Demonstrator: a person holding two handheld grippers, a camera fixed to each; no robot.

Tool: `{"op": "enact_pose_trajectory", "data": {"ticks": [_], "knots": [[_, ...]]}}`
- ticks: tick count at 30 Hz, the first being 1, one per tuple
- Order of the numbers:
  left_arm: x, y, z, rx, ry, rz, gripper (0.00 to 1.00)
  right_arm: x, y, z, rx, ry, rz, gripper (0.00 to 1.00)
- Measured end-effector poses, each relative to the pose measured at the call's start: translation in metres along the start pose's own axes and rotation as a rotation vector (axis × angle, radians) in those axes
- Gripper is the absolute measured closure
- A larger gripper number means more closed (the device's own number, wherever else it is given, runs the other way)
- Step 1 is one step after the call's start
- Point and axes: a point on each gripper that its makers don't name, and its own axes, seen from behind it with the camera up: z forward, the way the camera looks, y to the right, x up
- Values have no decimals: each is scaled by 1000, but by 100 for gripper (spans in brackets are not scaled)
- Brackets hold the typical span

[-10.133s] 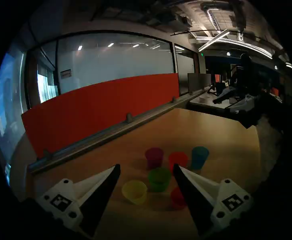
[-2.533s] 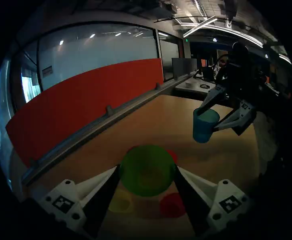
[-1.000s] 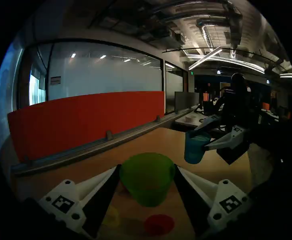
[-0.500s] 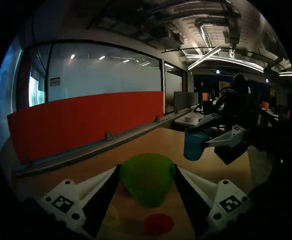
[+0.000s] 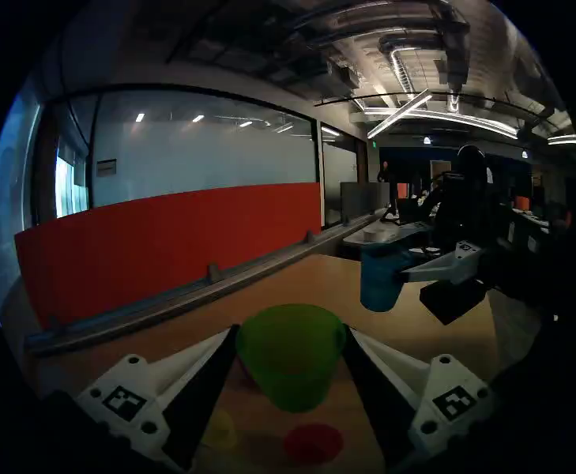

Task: Pour water

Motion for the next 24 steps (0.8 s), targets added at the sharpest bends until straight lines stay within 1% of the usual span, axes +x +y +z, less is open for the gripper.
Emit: {"op": "enact_pose_trajectory", "data": {"ticks": [14, 24], "knots": [[2, 1, 1, 5, 14, 11, 9, 0, 1, -1, -4, -1, -13, 9], [0, 3, 0, 1, 15, 6, 9, 6, 4, 0, -6, 6, -20, 9]]}}
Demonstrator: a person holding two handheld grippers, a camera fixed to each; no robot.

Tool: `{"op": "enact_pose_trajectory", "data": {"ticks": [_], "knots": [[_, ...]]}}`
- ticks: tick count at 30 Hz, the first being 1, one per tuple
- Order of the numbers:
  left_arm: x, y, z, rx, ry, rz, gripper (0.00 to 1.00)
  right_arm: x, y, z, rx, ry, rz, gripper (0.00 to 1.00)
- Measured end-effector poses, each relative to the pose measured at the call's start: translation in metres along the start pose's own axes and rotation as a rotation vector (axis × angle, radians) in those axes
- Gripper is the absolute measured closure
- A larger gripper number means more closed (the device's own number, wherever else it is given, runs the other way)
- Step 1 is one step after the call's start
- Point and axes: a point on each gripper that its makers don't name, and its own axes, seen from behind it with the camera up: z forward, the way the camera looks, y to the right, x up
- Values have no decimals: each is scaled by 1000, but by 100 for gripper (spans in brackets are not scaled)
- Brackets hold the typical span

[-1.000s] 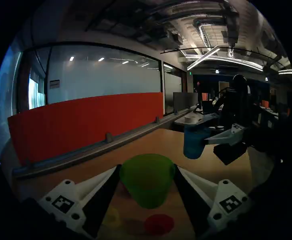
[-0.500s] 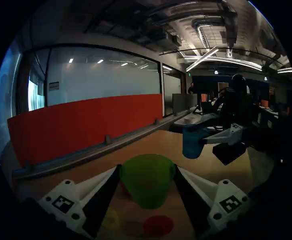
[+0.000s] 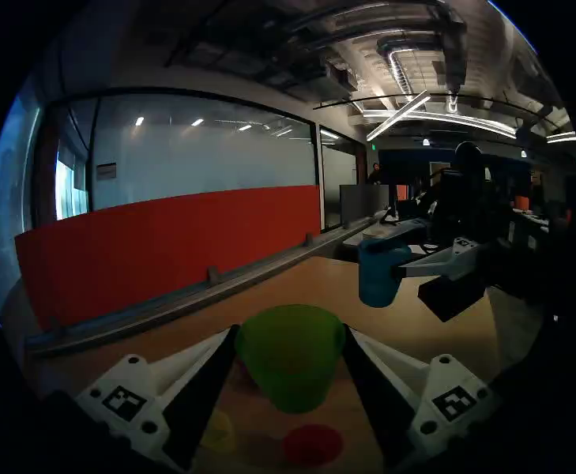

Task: Pour water

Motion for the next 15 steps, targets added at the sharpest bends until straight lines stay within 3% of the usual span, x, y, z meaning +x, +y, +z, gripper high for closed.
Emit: {"op": "enact_pose_trajectory", "data": {"ticks": [15], "knots": [[-9, 8, -1, -4, 3, 12, 9, 15, -3, 4, 31, -18, -70, 9]]}}
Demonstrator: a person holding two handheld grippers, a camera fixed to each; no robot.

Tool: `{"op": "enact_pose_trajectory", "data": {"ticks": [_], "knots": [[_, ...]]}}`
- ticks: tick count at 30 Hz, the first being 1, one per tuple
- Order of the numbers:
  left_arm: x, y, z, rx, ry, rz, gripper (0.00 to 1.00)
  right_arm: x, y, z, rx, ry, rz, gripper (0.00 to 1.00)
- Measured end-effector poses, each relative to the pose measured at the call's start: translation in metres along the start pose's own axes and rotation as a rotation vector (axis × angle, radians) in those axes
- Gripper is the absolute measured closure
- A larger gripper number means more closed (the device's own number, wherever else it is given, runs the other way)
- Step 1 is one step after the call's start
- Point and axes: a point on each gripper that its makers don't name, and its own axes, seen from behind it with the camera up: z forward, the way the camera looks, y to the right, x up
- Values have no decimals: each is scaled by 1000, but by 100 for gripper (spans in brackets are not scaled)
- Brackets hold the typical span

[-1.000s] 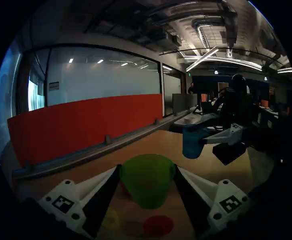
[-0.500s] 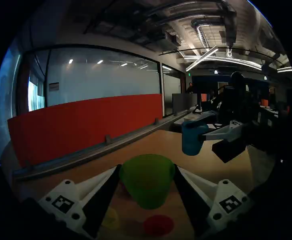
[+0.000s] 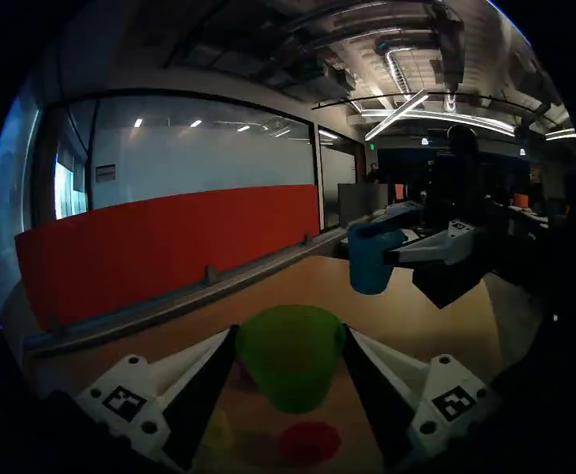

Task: Pour water

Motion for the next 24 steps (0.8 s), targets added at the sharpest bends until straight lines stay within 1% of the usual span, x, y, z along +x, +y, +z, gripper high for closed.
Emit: {"op": "enact_pose_trajectory", "data": {"ticks": [11, 20, 24], "knots": [[-6, 11, 0, -16, 4, 11, 10, 13, -4, 10, 24, -9, -65, 9], [-6, 17, -1, -16, 36, -4, 10, 22, -6, 14, 37, -3, -93, 9], [-7, 21, -1, -22, 50, -12, 10, 25, -7, 15, 43, 1, -101, 9]]}}
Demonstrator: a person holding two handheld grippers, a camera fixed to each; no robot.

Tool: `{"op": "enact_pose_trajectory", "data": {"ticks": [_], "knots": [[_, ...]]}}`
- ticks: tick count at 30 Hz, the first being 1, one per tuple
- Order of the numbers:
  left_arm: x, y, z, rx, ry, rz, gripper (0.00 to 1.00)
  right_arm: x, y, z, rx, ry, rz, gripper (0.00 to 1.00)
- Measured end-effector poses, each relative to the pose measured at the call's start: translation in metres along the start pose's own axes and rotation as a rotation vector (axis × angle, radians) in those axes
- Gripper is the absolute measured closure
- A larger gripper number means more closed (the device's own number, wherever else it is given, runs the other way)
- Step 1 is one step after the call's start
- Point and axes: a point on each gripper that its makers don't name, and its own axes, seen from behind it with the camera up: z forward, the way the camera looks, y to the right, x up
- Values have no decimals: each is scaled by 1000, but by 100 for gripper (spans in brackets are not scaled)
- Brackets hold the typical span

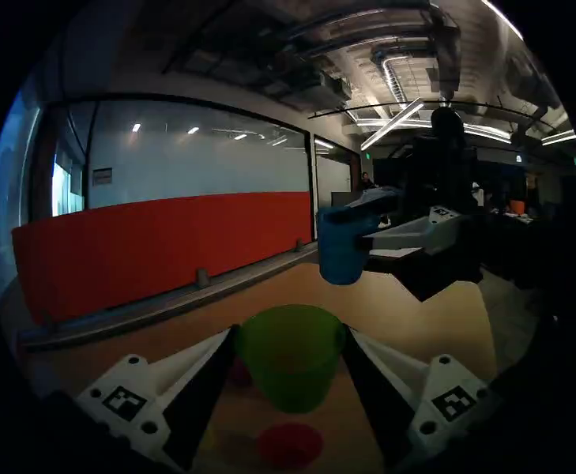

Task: Pour water

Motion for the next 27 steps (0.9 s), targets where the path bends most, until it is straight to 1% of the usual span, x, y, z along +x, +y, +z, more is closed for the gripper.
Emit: {"op": "enact_pose_trajectory", "data": {"ticks": [9, 20, 27], "knots": [[4, 8, 0, -13, 32, -2, 9, 5, 0, 5, 9, 4, -19, 9], [8, 11, 0, -19, 58, -19, 9, 11, 1, 8, 15, 10, -34, 9], [9, 14, 0, -23, 61, -13, 9, 17, 1, 13, 25, 16, -51, 9]]}}
